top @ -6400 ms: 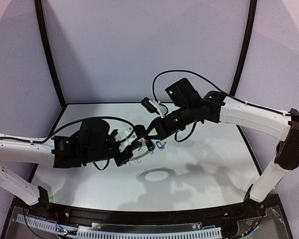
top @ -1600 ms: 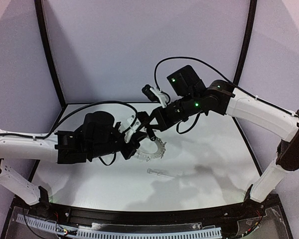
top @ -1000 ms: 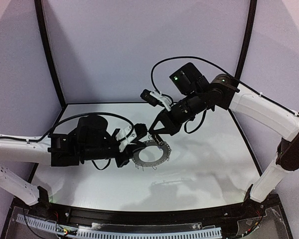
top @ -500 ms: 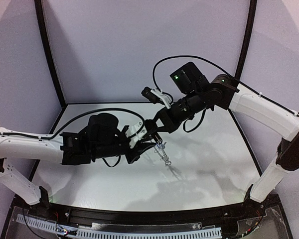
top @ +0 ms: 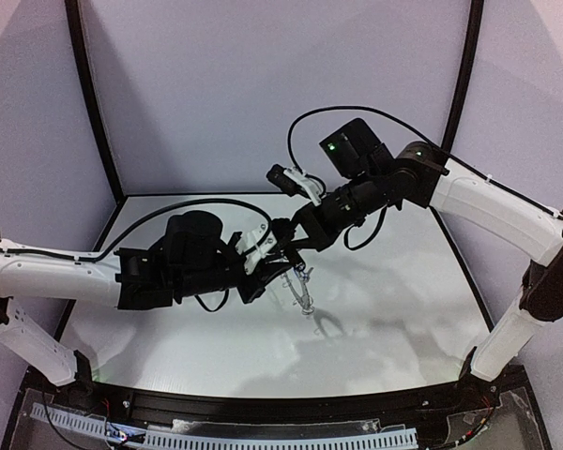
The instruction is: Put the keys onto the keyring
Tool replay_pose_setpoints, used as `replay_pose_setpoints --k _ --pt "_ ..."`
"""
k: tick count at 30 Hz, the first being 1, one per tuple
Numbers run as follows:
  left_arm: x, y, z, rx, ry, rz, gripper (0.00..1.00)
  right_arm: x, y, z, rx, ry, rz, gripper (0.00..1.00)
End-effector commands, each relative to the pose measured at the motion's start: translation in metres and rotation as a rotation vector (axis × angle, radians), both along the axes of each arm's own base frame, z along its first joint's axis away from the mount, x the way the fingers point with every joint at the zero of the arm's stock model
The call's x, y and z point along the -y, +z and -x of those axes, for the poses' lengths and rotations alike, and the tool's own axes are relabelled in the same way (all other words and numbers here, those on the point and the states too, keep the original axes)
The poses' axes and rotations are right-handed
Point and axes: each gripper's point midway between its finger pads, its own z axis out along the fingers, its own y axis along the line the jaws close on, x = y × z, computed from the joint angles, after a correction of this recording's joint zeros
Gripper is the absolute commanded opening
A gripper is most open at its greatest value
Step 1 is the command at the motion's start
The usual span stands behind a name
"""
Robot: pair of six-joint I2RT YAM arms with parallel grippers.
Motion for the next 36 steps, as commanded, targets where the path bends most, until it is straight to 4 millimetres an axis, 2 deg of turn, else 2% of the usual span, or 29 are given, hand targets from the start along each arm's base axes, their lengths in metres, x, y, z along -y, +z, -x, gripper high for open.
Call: replay_pose_setpoints --k 1,10,12,14,22,29,36 --pt "0.001 0.035 -0.004 0.025 0.028 0.101 0.27 -0.004 -0.003 0.001 -0.002 0.014 -0.016 0.00" --pt "-0.003 0.041 -0.008 -0.003 0.064 0.130 0.24 -0.006 -0.008 0.007 -0.001 0.029 -0.004 0.00" --pt "-0.003 0.041 -0.009 -0.009 0.074 0.128 0.07 -0.007 -0.009 0.008 0.001 0.031 -0.002 0.00" --pt "-0.004 0.038 -0.009 -0.012 0.077 0.109 0.02 -0.007 -0.008 0.009 0.004 0.028 -0.003 0.00" --pt "-0.012 0.025 -0.007 -0.033 0.090 0.062 0.01 0.002 -0.007 0.002 0.029 -0.031 0.023 0.00" --pt "-0.018 0.016 -0.005 -0.051 0.097 0.041 0.01 0.017 -0.016 -0.019 0.030 -0.156 0.087 0.00" --pt "-0.021 0.024 0.005 -0.012 0.041 0.078 0.01 0.035 -0.032 -0.041 0.005 -0.262 0.123 0.00"
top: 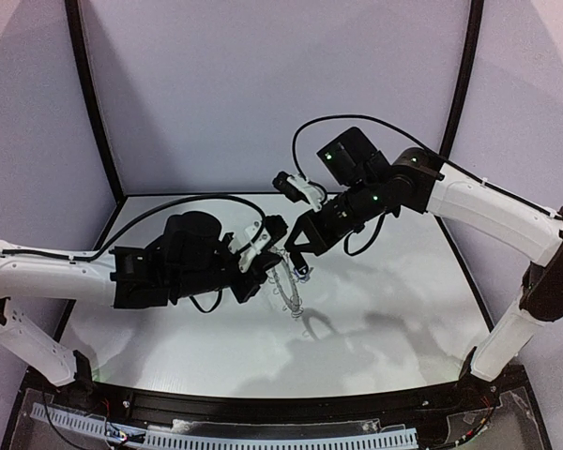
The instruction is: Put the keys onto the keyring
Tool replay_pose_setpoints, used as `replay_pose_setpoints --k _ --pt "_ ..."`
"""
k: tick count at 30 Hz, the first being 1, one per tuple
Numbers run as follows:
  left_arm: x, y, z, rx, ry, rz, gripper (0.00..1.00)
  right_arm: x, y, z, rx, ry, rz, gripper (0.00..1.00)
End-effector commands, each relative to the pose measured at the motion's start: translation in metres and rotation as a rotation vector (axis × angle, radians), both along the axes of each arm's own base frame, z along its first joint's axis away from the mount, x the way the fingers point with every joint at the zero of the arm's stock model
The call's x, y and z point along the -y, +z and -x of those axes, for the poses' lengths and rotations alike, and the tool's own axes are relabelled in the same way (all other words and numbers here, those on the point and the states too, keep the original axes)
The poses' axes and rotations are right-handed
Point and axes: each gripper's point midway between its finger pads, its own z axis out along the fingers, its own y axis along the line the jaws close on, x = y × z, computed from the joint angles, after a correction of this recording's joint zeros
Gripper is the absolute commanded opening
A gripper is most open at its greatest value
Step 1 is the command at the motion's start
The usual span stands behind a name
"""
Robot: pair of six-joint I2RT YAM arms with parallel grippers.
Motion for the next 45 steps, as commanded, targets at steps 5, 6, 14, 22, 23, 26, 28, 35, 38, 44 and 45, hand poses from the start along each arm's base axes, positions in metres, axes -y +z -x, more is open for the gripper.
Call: replay_pose_setpoints --k 5,6,14,22,23,26,28,35,38,44,45 --pt "-0.006 0.044 0.025 0.099 -0.125 0.152 0.01 0.010 -0.016 -0.020 -0.036 -0.061 -0.027 0.00" --pt "-0.005 0.045 0.027 0.107 -0.140 0.165 0.01 0.005 -0.016 -0.017 -0.047 -0.030 -0.055 0.00" --pt "-0.010 0.073 0.031 0.188 -0.143 0.295 0.01 -0.007 -0.038 -0.003 -0.214 0.057 -0.102 0.00" --pt "-0.013 0.084 0.038 0.237 -0.178 0.349 0.01 0.001 -0.063 0.003 -0.256 0.073 -0.022 0.00" --pt "-0.013 0.084 0.040 0.240 -0.188 0.349 0.01 0.003 -0.063 0.002 -0.238 0.073 -0.011 0.00" --pt "-0.013 0.083 0.044 0.240 -0.208 0.347 0.01 0.008 -0.055 -0.001 -0.173 0.083 0.004 0.00" --pt "-0.013 0.082 0.047 0.236 -0.227 0.345 0.01 0.013 -0.048 -0.003 -0.129 0.089 0.011 0.00" --pt "-0.019 0.083 0.053 0.227 -0.237 0.357 0.01 0.032 -0.033 -0.004 -0.019 0.094 0.058 0.00" --pt "-0.020 0.081 0.056 0.223 -0.251 0.353 0.01 0.036 -0.032 -0.005 -0.001 0.089 0.071 0.04" --pt "-0.020 0.079 0.059 0.209 -0.267 0.340 0.01 0.040 -0.021 -0.008 0.058 0.082 0.062 0.20" --pt "-0.019 0.079 0.059 0.207 -0.269 0.340 0.01 0.041 -0.019 -0.009 0.073 0.082 0.063 0.29"
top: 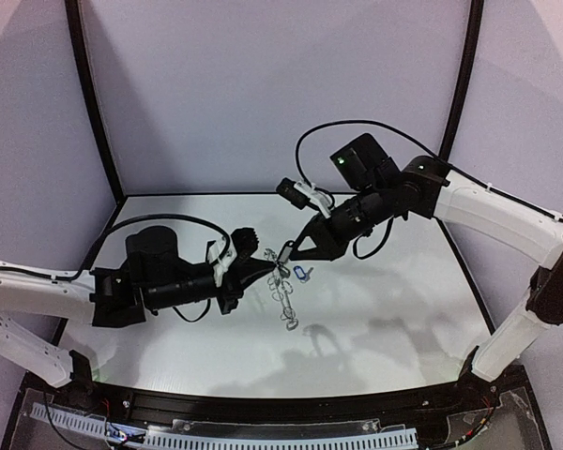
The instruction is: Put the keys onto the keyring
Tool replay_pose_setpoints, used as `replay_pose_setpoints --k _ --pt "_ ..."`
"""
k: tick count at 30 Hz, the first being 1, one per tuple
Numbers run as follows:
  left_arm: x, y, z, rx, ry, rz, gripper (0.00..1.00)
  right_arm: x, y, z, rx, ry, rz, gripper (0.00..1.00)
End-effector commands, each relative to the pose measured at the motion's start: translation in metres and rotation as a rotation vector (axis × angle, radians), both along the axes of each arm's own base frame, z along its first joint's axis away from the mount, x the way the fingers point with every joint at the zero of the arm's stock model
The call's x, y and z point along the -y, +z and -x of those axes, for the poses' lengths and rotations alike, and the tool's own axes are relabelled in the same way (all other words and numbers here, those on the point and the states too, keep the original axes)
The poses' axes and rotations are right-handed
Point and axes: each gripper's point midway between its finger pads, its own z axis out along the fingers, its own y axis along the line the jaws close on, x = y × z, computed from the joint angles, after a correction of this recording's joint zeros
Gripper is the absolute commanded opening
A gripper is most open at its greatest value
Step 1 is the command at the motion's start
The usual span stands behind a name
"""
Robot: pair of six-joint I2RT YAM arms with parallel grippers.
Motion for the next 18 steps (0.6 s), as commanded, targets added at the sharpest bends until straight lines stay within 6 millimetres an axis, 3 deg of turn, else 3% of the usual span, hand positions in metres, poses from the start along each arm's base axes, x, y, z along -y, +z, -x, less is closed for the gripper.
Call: replay_pose_setpoints --k 1,8,11,12,18 --pt "-0.006 0.046 0.015 0.057 -0.053 0.132 0.01 0.034 -0.012 -0.023 0.091 -0.111 0.126 0.36" --pt "-0.005 0.045 0.016 0.052 -0.060 0.120 0.01 0.038 0.003 -0.024 0.188 -0.109 0.076 0.61" --pt "-0.006 0.046 0.014 0.049 -0.051 0.123 0.01 0.042 0.015 -0.021 0.263 -0.101 0.018 0.83" --pt "-0.006 0.046 0.012 0.044 -0.040 0.125 0.01 0.043 0.021 -0.017 0.294 -0.084 -0.024 0.95" --pt "-0.018 0.059 -0.022 -0.029 0.169 0.244 0.01 0.038 0.045 0.025 0.389 0.088 -0.286 0.98"
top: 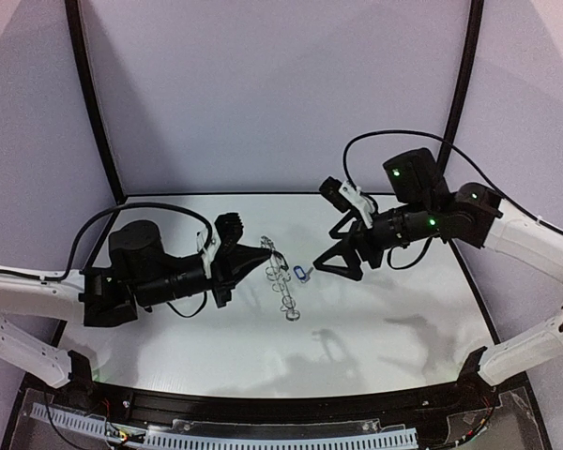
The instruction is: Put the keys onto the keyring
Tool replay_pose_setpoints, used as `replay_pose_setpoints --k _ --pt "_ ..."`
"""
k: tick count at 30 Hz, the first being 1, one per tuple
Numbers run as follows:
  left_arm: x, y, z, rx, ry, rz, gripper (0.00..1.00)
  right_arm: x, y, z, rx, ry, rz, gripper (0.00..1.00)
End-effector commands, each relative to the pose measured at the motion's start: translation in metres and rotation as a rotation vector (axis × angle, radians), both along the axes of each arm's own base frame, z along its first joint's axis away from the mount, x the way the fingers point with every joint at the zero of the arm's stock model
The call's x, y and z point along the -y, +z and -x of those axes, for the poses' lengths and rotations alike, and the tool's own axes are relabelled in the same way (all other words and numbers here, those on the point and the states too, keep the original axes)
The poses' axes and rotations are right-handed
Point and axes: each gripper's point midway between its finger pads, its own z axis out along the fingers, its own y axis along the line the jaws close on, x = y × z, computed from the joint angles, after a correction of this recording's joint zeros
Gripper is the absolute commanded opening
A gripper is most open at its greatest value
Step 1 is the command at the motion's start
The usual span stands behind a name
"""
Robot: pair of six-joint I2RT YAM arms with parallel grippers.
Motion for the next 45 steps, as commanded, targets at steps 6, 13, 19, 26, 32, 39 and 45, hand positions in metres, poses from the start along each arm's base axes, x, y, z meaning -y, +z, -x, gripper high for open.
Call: replay_pose_setpoints --k 6,13,19,26,32,39,45 --pt "-0.016 0.044 -0.045 -0.150 0.264 0.255 0.01 -0.022 0.022 0.057 0.386 0.355 -0.330 0.98" --pt "-0.025 0.059 -0.054 -0.225 0.329 0.344 0.01 -0.038 0.017 0.039 0.533 0.283 -0.342 0.98" --pt "-0.028 0.067 -0.053 -0.225 0.324 0.374 0.01 -0.049 0.015 0.030 0.556 0.248 -0.389 0.93" --pt "-0.031 0.067 -0.057 -0.216 0.354 0.364 0.01 -0.047 0.028 0.049 0.507 0.299 -0.425 0.91" --pt "-0.033 0.068 -0.059 -0.202 0.372 0.363 0.01 -0.052 0.026 0.049 0.450 0.296 -0.410 0.85" --pt "-0.033 0.075 -0.055 -0.199 0.348 0.382 0.01 -0.060 0.029 0.023 0.468 0.180 -0.420 0.74" --pt "-0.034 0.070 -0.057 -0.194 0.368 0.361 0.01 -0.059 0.039 0.029 0.437 0.193 -0.443 0.63"
